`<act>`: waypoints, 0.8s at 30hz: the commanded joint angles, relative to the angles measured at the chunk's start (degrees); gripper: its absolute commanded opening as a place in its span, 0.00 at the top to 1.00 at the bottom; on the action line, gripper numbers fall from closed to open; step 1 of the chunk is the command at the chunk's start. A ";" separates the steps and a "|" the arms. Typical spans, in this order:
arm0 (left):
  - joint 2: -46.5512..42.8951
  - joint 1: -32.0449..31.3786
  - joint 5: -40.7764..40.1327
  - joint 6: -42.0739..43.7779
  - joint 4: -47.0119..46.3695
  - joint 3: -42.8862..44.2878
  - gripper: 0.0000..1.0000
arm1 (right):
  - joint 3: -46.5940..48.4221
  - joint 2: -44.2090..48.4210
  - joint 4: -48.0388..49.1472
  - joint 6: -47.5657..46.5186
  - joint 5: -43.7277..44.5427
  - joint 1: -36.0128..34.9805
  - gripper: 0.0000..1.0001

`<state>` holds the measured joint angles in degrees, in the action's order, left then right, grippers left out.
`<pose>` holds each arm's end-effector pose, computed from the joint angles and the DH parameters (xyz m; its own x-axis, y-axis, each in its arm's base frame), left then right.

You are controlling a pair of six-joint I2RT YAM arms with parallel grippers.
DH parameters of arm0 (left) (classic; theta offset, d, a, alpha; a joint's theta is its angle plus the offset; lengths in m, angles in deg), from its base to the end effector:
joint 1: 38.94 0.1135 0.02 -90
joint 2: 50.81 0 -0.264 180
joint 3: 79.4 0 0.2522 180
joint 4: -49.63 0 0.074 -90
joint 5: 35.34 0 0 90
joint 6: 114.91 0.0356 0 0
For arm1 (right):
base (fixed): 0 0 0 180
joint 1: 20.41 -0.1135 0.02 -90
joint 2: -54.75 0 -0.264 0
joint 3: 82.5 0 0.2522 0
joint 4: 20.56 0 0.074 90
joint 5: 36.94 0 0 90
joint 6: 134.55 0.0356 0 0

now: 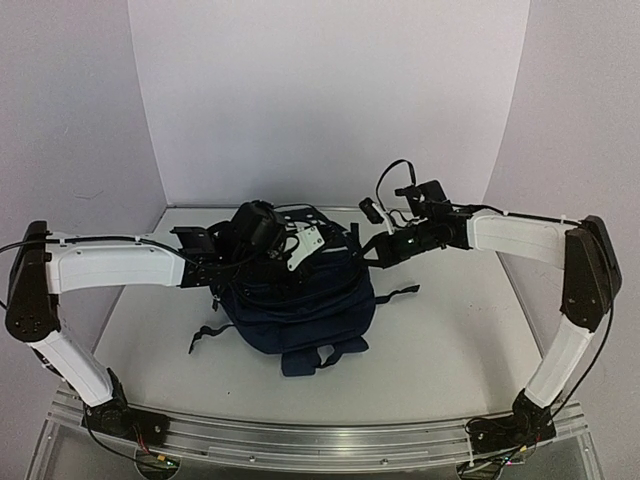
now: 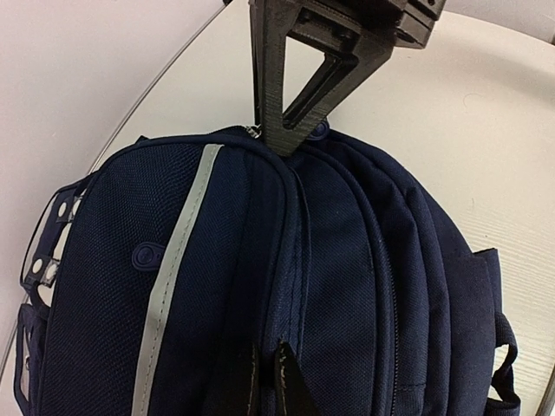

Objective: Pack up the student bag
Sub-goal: Zip the student bag at the center of the board.

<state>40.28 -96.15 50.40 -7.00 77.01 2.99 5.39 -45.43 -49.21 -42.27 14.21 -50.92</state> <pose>0.1987 -0.3036 0.2748 -0.0557 0.6527 -0.7556 0.8649 0.4097 0.2902 0.3246 0.2172 0.2530 -0.5961 -0.3153 -0.7384 -0.7805 0.4433 0.4408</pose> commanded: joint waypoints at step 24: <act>23.51 0.34 4.85 3.50 9.77 37.10 0.24 | 7.20 -2.88 -0.93 -3.78 -2.02 5.76 1.00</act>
<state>59.36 -95.89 54.48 -6.07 85.00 35.33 12.37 -50.83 -50.71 -45.22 10.78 -45.60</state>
